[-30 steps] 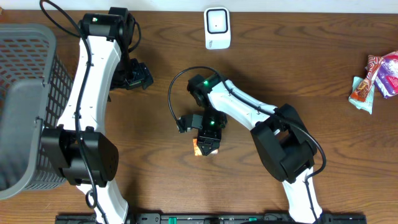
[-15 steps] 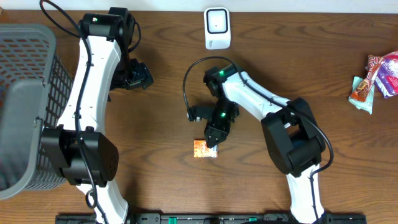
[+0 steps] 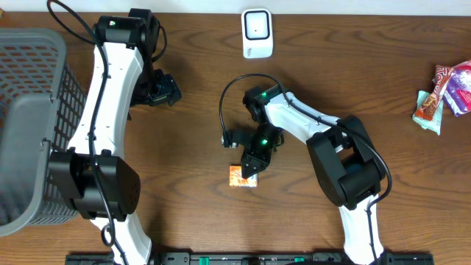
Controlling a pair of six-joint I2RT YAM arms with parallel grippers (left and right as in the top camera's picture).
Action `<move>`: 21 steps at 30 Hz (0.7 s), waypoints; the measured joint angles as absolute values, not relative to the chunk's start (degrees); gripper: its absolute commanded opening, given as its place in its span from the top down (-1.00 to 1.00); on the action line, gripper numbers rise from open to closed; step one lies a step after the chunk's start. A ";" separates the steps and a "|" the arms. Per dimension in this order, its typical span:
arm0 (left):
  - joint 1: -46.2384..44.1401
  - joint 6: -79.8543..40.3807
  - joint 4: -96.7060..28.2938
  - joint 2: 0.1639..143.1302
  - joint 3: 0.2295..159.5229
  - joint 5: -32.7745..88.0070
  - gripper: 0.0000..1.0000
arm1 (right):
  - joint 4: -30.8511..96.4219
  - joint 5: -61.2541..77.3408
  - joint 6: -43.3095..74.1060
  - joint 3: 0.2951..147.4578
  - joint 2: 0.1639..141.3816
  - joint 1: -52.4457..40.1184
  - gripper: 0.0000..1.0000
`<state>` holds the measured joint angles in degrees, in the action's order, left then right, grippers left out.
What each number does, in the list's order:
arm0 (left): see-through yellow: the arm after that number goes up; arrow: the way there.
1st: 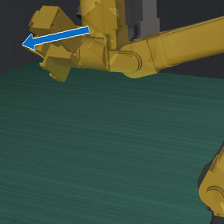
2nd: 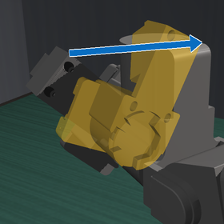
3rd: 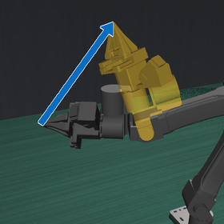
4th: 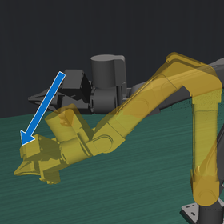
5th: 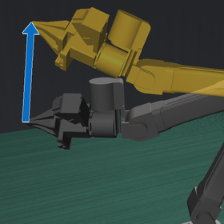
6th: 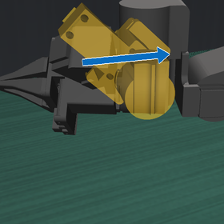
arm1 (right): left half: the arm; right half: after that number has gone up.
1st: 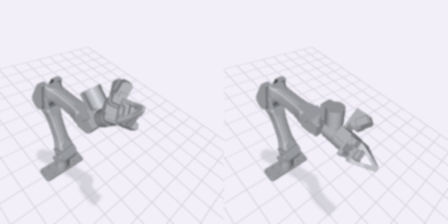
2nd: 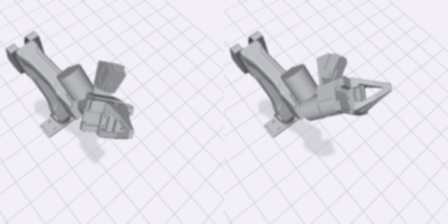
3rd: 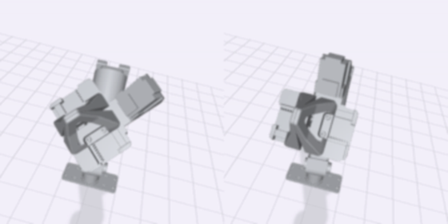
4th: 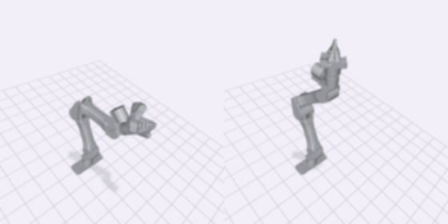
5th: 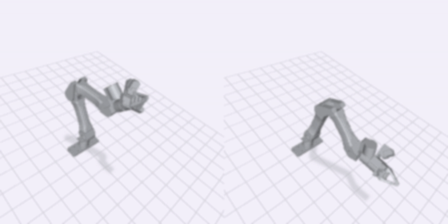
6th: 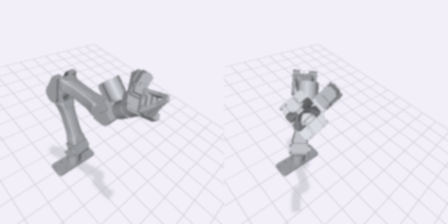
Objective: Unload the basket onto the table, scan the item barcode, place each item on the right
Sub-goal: 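Raise the orange box and hold it in front of the scanner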
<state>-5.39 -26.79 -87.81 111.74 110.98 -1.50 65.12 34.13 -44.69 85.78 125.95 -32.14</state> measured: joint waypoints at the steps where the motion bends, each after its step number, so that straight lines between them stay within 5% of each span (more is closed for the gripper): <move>1: -5.39 -26.79 -87.83 111.74 110.98 -1.50 -0.96 | 65.01 34.30 -44.05 85.62 125.95 -32.16 0.97; 13: -5.39 -26.79 -87.83 111.74 110.98 -1.50 -0.96 | 66.50 34.57 -35.27 87.33 126.06 -32.01 0.98; 21: -5.39 -26.79 -87.83 111.74 110.98 -1.50 -0.96 | 65.89 23.92 -21.47 107.85 126.23 -28.71 0.98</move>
<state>-5.39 -26.79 -87.83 111.74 110.98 -1.50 65.89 23.92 -21.47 107.85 126.23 -28.71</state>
